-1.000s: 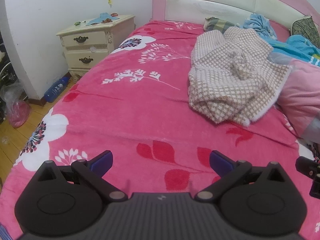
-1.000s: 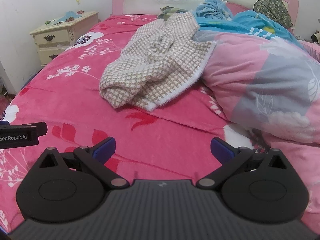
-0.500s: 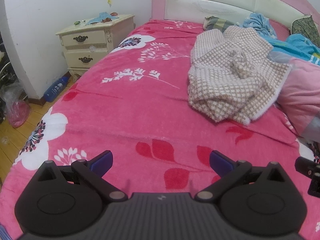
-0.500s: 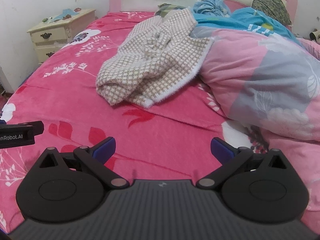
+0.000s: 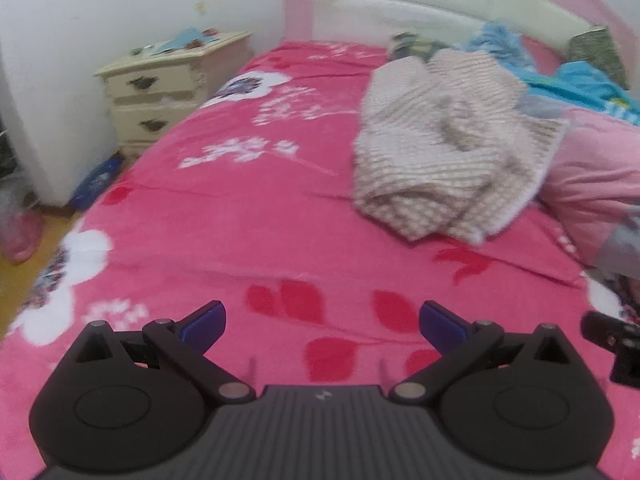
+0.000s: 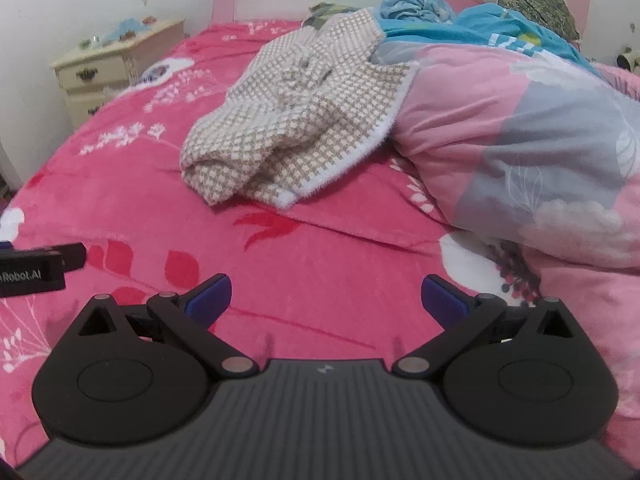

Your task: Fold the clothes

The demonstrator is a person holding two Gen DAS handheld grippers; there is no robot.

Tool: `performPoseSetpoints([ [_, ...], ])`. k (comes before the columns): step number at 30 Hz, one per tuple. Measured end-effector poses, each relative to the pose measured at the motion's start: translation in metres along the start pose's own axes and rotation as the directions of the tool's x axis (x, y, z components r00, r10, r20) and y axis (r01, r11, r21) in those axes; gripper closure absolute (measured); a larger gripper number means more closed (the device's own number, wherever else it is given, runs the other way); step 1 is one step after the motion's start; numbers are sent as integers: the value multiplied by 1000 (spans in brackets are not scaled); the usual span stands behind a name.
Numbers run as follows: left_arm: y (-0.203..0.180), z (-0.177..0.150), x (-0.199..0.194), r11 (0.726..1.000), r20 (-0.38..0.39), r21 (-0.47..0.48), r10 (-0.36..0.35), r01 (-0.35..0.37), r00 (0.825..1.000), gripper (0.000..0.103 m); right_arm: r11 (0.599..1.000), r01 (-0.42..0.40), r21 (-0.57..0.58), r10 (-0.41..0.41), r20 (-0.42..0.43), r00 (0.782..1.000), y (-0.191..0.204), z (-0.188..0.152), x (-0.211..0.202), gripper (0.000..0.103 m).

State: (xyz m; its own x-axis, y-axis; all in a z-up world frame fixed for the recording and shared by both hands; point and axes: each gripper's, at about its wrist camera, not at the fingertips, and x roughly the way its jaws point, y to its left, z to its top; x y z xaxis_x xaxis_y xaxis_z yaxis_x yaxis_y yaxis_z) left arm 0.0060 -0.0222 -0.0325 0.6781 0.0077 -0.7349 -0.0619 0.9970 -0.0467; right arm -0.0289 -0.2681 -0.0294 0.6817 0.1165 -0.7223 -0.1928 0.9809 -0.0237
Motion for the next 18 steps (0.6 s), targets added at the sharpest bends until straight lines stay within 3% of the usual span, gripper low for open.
performPoseSetpoints([
  [3,-10,-8,12,993,44,7,-116,116,992,0,998,-18,66,14,58,998,-25,-5,6,1],
  [7,-34,-5,48,962,76,12,-273,273,959,0,983,-85,164,61,145,988,-64,6,35,3],
  [10,-56,8,81,947,114,42,-321,318,940,2,953,-183,241,141,182,973,-89,33,81,11],
  [12,-71,20,103,943,131,89,-330,320,935,11,939,-231,254,186,187,965,-95,53,116,22],
  [14,-85,31,124,938,104,147,-330,314,938,37,927,-262,267,227,156,961,-93,69,151,31],
  [15,-91,34,132,937,80,174,-321,304,944,43,922,-276,272,249,128,960,-92,77,172,35],
  [16,-94,35,139,934,58,201,-313,296,948,53,918,-284,277,266,100,959,-91,84,193,37],
  [18,-100,35,148,923,24,249,-308,293,951,63,919,-256,299,248,67,966,-89,94,229,40],
])
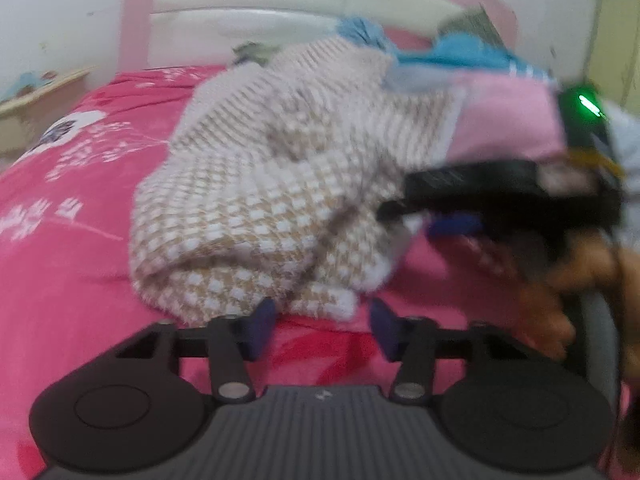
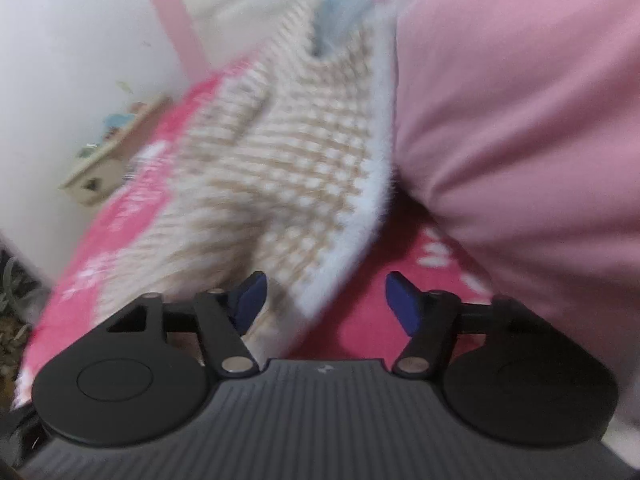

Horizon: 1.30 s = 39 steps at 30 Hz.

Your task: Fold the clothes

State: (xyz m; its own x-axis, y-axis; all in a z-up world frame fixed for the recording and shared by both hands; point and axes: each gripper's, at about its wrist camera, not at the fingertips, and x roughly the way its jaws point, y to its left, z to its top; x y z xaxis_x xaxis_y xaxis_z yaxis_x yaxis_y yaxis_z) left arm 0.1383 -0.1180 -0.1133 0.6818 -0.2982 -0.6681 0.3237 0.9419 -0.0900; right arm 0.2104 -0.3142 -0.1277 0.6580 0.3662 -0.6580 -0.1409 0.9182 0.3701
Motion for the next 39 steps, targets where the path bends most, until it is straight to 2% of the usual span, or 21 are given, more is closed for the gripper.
performPoseSetpoints([
  [2,-4,-4,1,999,-21,29,-12,12,1000,69,996,-66,65,67,-11,998,-7,5,16,51],
  [3,-6,-6,-1,999,-27,43,-21,22,999,69,989,-104,101,105,-13,994,-9,7,21,68],
  [4,-10,-6,-4,997,-22,65,-36,37,999,68,989,-112,96,113,-4,994,-6,6,16,73],
  [6,-19,-3,-9,991,-1,120,-58,58,998,60,986,-146,85,146,14,989,-2,8,3,80],
  [8,-30,4,-9,984,29,172,-60,54,998,42,971,-207,118,205,28,978,-3,15,-13,85],
  [10,-38,15,-4,981,64,194,-38,25,997,38,956,-273,103,271,40,962,4,27,-28,100],
  [14,-45,40,14,986,100,164,22,-39,995,36,940,-339,-40,340,6,940,40,50,-37,99],
  [16,-43,50,24,989,113,124,65,-79,992,37,922,-383,-53,382,-30,924,54,61,-32,99],
  [18,-34,58,30,990,130,55,119,-127,984,51,908,-411,-84,407,-63,911,74,71,-22,99],
  [20,-18,64,29,985,143,-49,169,-164,975,90,897,-431,-100,423,-87,902,88,84,-18,99],
  [23,15,69,20,964,115,-217,182,-154,977,96,896,-437,-81,428,-108,897,96,102,-21,95],
  [25,26,70,11,958,119,-237,191,-159,974,96,905,-425,-23,420,-113,901,88,105,-22,93],
  [26,30,71,8,958,119,-238,194,-162,974,96,913,-406,26,407,-114,906,82,106,-18,88],
  [28,35,73,-2,958,125,-231,200,-167,972,96,923,-367,114,379,-109,919,71,106,-16,54],
  [30,38,74,-14,959,134,-222,208,-176,969,97,919,-335,209,360,-93,928,58,104,-11,47],
  [33,43,80,-28,957,135,-218,223,-191,965,97,856,-310,414,367,-64,928,37,106,9,46],
  [34,47,83,-35,954,130,-225,230,-198,964,97,815,-318,484,390,-53,919,30,105,17,67],
  [35,52,87,-43,951,125,-232,238,-205,963,97,745,-332,578,435,-44,899,22,103,30,91],
  [36,56,92,-54,949,124,-238,242,-207,962,97,689,-338,641,469,-38,883,21,102,35,99],
  [37,58,98,-69,947,131,-240,247,-211,960,97,647,-374,665,506,-7,863,24,102,33,100],
  [39,62,110,-102,946,151,-246,255,-213,955,97,640,-469,609,566,40,824,43,111,7,100],
])
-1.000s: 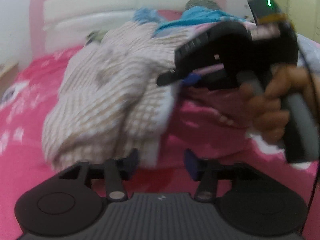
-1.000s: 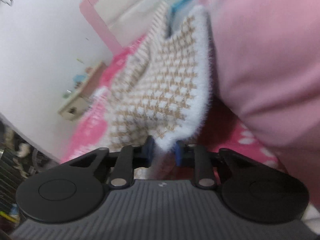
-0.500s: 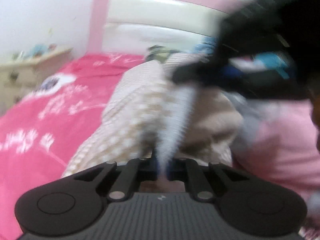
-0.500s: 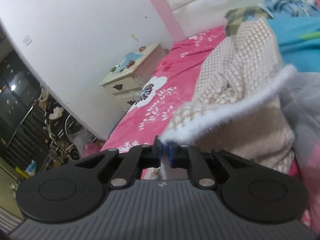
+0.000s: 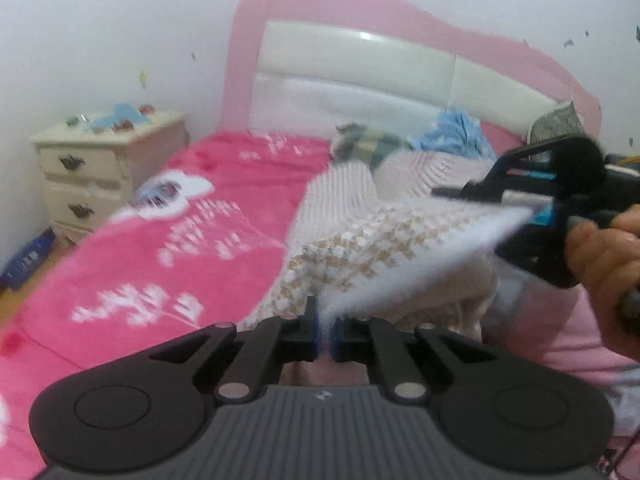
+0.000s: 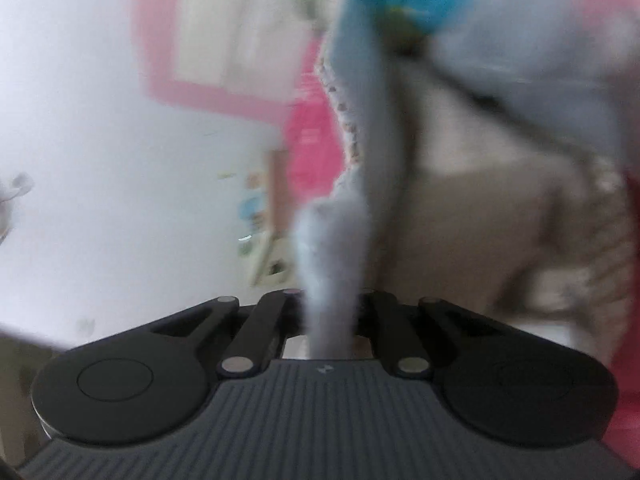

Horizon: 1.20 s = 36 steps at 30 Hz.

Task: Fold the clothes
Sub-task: 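Lift the cardigan high with both grippers to shake it out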

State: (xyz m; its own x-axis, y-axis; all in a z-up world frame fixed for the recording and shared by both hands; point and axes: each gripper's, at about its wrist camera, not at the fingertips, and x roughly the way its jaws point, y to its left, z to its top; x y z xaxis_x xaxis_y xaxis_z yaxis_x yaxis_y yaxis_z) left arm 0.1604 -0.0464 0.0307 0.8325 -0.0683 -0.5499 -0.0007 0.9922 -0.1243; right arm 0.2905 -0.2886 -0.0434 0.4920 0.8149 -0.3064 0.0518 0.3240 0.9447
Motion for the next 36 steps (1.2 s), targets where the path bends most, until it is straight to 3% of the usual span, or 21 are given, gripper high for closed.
performPoseSetpoints([
  [3,7,38,-53,1000,35,-5,-14,14,999,97,992,-112,-59,111,-25,993,47,-20,-28,100],
  [12,-11,180,-249,989,154,47,-143,137,978,98,956,-286,-62,287,-3,958,182,-69,-161,100],
  [15,-22,198,-296,981,175,15,-191,191,966,98,940,-326,-99,326,-16,945,222,-83,-222,100],
  [19,-33,184,-316,982,169,16,-190,190,967,98,923,-332,-194,331,-42,943,236,-91,-262,100],
  [22,-36,159,-313,987,114,-16,-158,161,981,98,918,-357,-172,349,-78,934,216,-101,-267,100],
  [25,-29,127,-306,990,78,-37,-134,138,988,98,934,-324,-152,309,-113,944,189,-111,-266,100],
  [28,-24,97,-306,992,106,5,-125,125,987,98,937,-315,-151,297,-131,946,167,-123,-268,100],
  [32,-18,84,-326,986,218,29,-167,164,962,98,904,-348,-249,326,-126,937,166,-137,-280,100],
  [36,-18,89,-379,976,356,80,-219,204,909,98,825,-400,-400,388,-114,914,207,-151,-304,99],
])
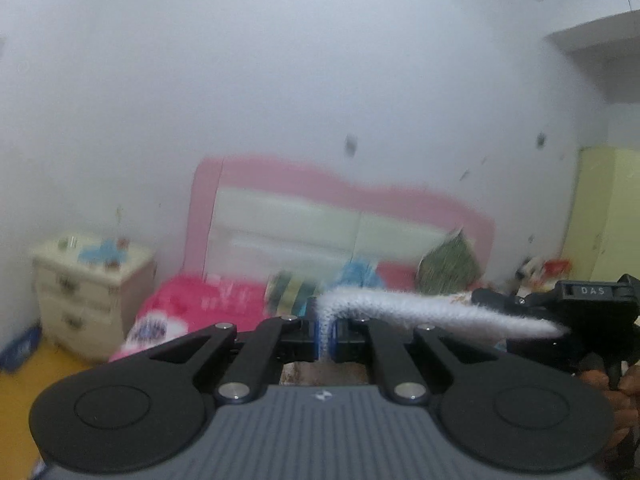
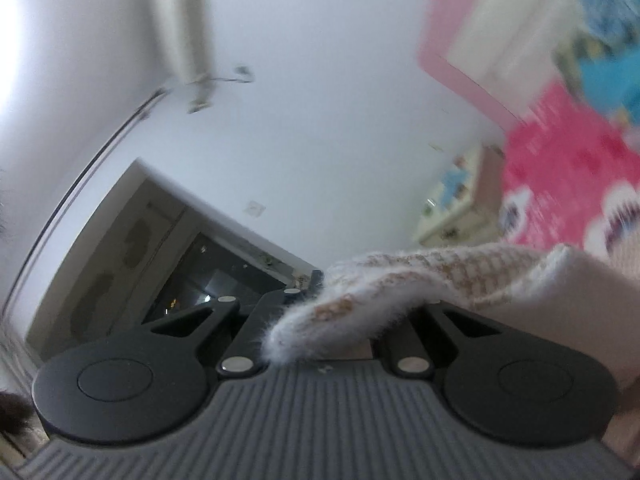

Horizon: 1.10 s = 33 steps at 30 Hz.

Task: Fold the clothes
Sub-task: 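Lift the cardigan high with both grippers to shake it out, then lower the cardigan onto the bedspread and open both grippers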

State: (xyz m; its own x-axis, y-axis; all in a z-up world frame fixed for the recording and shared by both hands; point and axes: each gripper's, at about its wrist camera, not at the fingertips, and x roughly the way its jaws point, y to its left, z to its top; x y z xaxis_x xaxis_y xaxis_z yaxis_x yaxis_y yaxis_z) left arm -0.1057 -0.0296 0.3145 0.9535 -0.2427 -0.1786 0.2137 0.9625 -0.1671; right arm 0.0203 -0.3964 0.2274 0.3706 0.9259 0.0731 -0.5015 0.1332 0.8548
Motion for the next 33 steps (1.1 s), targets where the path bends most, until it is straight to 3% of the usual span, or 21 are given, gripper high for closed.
performPoseSetpoints([
  [4,-14,43,-62,996,150,59,-78,70,986,98,987,-56,-148,64,47,997,72,4,-12,99],
  [9,-37,104,-134,973,291,158,-209,169,933,98,933,-125,-339,181,140,974,185,4,-49,99],
  [13,-61,141,-173,959,323,179,-268,220,908,98,887,-142,-440,251,198,948,253,-2,-81,99],
  [17,-83,158,-190,952,299,167,-298,258,906,98,870,-160,-467,286,213,934,288,-5,-107,99],
  [20,-89,142,-181,953,260,146,-296,266,919,98,872,-158,-464,279,205,938,284,-11,-118,99],
  [24,-76,93,-144,958,172,75,-286,277,943,97,907,-137,-397,231,199,952,238,-25,-119,99],
  [30,-39,29,-63,965,84,-25,-257,260,963,97,943,-7,-333,84,215,973,149,-43,-98,99],
  [33,-15,18,-6,969,30,-76,-235,236,972,98,962,57,-267,-3,198,980,102,-25,-64,99],
])
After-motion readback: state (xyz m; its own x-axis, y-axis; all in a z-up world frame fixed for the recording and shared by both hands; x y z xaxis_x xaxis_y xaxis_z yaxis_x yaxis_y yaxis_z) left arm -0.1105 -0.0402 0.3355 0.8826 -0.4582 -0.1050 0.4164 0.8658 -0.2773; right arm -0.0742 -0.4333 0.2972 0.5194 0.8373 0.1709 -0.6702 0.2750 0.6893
